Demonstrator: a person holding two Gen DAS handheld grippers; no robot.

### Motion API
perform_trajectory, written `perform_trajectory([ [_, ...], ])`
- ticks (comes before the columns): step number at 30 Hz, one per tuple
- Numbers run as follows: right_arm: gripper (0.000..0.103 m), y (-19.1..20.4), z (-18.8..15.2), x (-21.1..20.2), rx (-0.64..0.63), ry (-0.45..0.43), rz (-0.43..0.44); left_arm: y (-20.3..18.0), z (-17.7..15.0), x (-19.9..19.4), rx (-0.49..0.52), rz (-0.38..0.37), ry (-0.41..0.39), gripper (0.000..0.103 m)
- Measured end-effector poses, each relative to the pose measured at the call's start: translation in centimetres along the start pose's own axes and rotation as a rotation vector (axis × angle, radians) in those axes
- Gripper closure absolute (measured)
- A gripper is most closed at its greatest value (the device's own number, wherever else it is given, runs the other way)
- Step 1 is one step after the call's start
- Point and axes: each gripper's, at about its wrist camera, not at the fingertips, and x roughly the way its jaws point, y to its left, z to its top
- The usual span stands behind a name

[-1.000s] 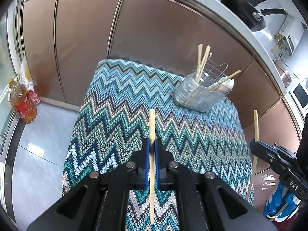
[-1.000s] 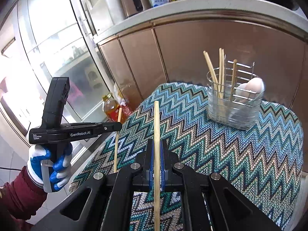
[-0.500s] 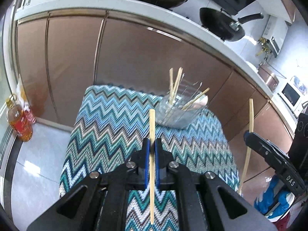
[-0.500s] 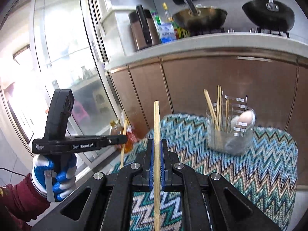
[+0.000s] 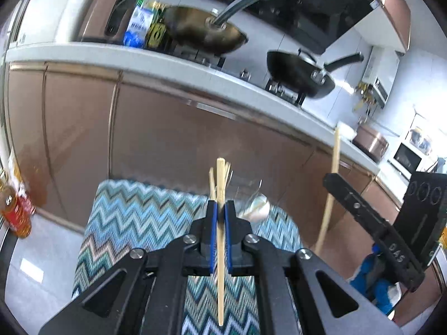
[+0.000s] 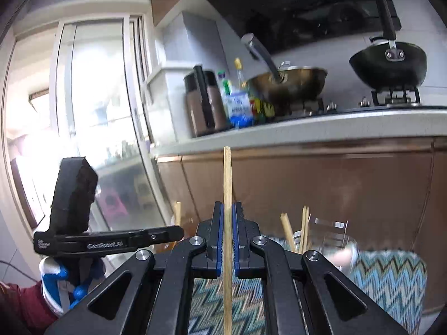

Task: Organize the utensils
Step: 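Lift both chopsticks and insert them into the wire holder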

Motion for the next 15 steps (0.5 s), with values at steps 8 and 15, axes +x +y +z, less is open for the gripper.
perform_trajectory([
  [8,0.097,-3.2,3.3,3.8,0.023,-0.155,-0.033,-1.2,4.4,3.1,0.004,0.001,-0.158,0.098],
  [15,0.097,-5.8,3.3,8.1,0.006,-0.195,-0.116,-0.9,6.3,7.3,-0.025,0.014,-0.225,0.098],
])
